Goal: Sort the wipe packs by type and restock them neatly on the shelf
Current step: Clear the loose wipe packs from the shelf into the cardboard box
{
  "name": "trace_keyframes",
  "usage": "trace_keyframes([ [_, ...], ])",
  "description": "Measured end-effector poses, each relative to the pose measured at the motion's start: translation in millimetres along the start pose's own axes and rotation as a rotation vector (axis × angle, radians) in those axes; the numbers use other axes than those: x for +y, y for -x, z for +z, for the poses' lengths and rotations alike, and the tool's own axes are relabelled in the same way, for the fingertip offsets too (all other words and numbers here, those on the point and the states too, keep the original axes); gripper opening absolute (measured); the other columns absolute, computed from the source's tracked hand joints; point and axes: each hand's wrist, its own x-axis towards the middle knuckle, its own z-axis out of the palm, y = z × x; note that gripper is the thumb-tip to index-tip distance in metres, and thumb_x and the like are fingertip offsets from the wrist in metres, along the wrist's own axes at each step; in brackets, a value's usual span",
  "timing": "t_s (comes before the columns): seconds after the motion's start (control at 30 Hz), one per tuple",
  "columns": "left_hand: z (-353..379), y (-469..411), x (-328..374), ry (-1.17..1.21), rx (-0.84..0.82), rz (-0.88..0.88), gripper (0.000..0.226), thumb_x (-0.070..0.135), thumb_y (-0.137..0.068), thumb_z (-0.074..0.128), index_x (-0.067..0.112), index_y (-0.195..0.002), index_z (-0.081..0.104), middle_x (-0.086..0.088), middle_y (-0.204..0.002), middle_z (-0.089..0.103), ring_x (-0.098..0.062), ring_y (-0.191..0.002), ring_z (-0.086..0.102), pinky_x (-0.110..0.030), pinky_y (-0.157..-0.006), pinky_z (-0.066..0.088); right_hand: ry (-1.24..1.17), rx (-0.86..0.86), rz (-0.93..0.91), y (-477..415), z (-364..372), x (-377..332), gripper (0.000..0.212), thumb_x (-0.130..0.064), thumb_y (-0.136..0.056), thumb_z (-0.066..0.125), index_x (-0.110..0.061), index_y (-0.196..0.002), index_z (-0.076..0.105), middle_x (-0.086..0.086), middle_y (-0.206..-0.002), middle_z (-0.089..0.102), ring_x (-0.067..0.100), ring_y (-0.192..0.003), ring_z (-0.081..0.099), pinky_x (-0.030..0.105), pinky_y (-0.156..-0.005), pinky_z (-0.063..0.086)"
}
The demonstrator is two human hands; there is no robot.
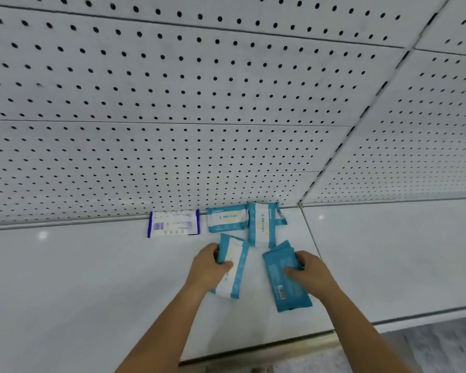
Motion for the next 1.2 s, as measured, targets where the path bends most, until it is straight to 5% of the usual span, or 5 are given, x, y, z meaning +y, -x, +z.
trace_keyframes([
  [0.4, 31, 58, -12, 0.276, 0.027, 0.133, 0.04, 0.008, -0.081, 0.081, 0.025, -0.113, 0.064, 0.003, -0.109, 0.074, -0.017, -0.099, 0.072, -0.043, -0.091, 0.058, -0.503, 0.193, -0.149, 61, 20, 45, 0.029, -0.013, -0.091, 0.068, -0.027, -0.114, 0.056, -0.006, -0.109, 0.068, 0.015, -0.103, 0.067, 0.02, -0.076, 0.055],
  [0.53, 68, 92, 22, 0.396, -0.038, 0.133, 0.037, 0.003, -0.085, 0.075, 0.021, -0.116, 0.065, -0.003, -0.105, 0.076, -0.023, -0.094, 0.073, -0.03, -0.076, 0.06, -0.87, 0.233, -0.105, 98, -22, 85, 0.029, -0.009, -0.089, 0.07, -0.025, -0.112, 0.063, 0.0, -0.106, 0.073, 0.016, -0.098, 0.07, 0.025, -0.074, 0.059],
  [0.7, 168, 147, 71, 0.45, -0.259, 0.141, 0.035, 0.007, -0.087, 0.073, 0.02, -0.118, 0.068, -0.009, -0.11, 0.075, -0.032, -0.098, 0.073, -0.047, -0.08, 0.059, -1.221, 0.357, -0.083, 178, -85, 187, 0.037, -0.01, -0.088, 0.069, -0.021, -0.122, 0.061, 0.005, -0.111, 0.074, 0.027, -0.103, 0.071, 0.048, -0.09, 0.057],
  [1.03, 407, 241, 164, 0.298, -0.641, 0.245, 0.03, -0.001, -0.085, 0.07, 0.007, -0.114, 0.067, -0.015, -0.105, 0.075, -0.028, -0.087, 0.073, -0.036, -0.072, 0.061, -1.389, 0.774, -0.034, 323, -199, 382, 0.031, -0.003, -0.09, 0.064, -0.012, -0.12, 0.063, 0.009, -0.11, 0.074, 0.029, -0.101, 0.071, 0.044, -0.08, 0.061],
  [1.2, 513, 257, 196, 0.238, -0.864, 0.269, 0.046, 0.011, -0.078, 0.081, 0.012, -0.121, 0.065, -0.014, -0.114, 0.073, -0.036, -0.103, 0.07, -0.047, -0.089, 0.057, -1.417, 0.968, 0.062, 357, -236, 462, 0.025, -0.003, -0.092, 0.063, -0.011, -0.115, 0.065, 0.008, -0.108, 0.075, 0.027, -0.101, 0.071, 0.045, -0.085, 0.058],
])
